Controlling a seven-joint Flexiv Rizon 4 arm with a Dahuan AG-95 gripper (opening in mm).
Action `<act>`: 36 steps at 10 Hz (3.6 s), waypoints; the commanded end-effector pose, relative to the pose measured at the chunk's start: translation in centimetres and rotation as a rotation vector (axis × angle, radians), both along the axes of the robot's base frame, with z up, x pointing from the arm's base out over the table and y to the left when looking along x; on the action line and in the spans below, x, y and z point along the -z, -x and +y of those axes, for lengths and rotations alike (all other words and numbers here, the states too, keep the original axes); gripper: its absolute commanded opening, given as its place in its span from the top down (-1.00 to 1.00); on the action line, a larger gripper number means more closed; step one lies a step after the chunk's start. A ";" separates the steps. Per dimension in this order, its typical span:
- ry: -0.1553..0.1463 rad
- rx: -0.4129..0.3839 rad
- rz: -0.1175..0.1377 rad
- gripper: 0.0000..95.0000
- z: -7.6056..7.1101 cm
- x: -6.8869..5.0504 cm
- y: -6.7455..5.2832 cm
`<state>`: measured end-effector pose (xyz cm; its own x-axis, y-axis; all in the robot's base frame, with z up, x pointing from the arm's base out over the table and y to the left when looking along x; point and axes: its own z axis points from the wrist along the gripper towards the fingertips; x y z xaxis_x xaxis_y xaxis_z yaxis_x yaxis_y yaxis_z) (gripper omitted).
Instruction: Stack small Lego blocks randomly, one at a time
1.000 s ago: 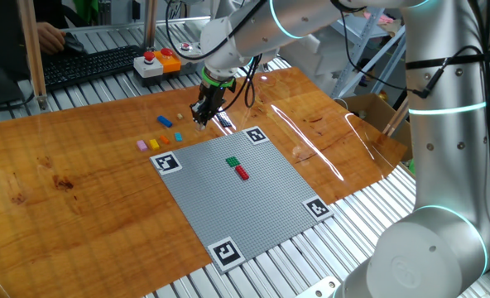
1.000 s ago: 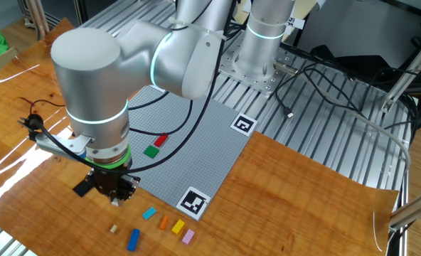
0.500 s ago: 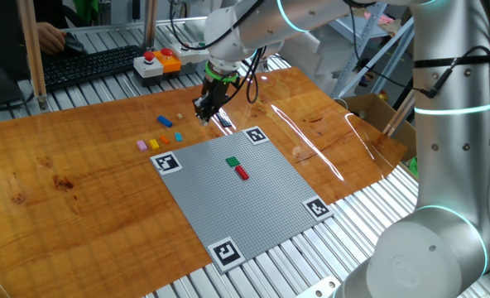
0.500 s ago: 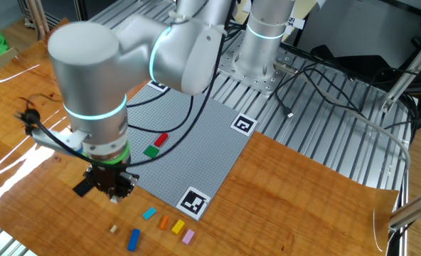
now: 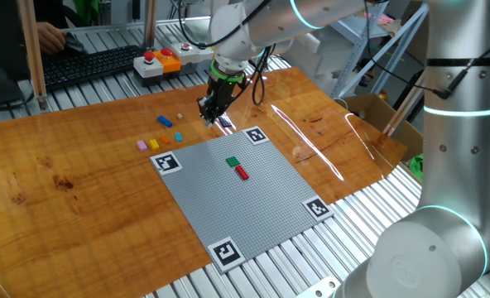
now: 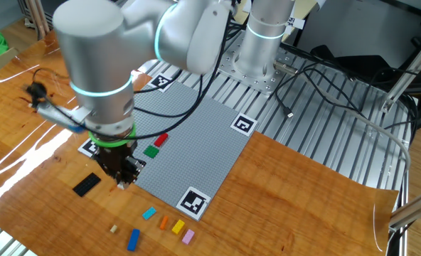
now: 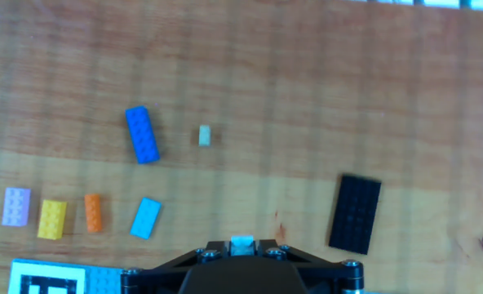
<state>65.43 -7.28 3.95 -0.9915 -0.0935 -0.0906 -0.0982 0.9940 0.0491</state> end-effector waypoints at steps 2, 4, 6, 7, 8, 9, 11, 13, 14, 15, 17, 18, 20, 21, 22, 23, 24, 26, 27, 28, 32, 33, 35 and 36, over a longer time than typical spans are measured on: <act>-0.009 0.014 -0.006 1.00 0.1 0.1 -0.1; -0.010 0.014 -0.006 1.00 0.1 0.1 -0.1; -0.015 0.031 -0.004 1.00 0.1 0.1 -0.1; -0.016 0.044 0.003 1.00 0.1 0.1 -0.1; -0.014 0.061 0.005 1.00 0.1 0.1 -0.1; -0.013 0.067 0.006 1.00 0.1 0.1 -0.1; -0.003 0.091 0.014 1.00 0.1 0.1 -0.1; 0.021 0.115 0.040 1.00 0.1 0.1 -0.1; 0.021 0.120 0.037 1.00 0.1 0.1 -0.1; 0.021 0.115 0.037 1.00 0.1 0.1 -0.1; 0.018 0.090 0.055 1.00 -0.9 -0.1 0.9; 0.018 0.083 0.055 1.00 -1.5 -0.1 1.7; 0.015 0.081 0.055 1.00 -2.0 0.2 3.6; 0.012 0.087 0.049 1.00 -1.9 0.6 4.3; 0.009 0.090 0.046 1.00 -2.0 1.0 5.2; 0.003 0.099 0.045 1.00 -2.0 1.3 5.8; 0.005 0.113 0.043 1.00 -1.8 1.5 6.4; 0.004 0.140 0.043 1.00 -1.7 2.0 7.5; 0.003 0.145 0.043 1.00 -1.7 2.0 7.6; 0.003 0.155 0.043 1.00 -1.6 2.1 7.7; -0.003 0.192 0.036 1.00 -1.6 2.5 8.5; -0.005 0.206 0.037 1.00 -1.6 2.5 8.6; -0.011 0.238 0.033 1.00 -1.6 2.6 8.8; -0.018 0.260 0.037 1.00 -1.6 2.6 8.8</act>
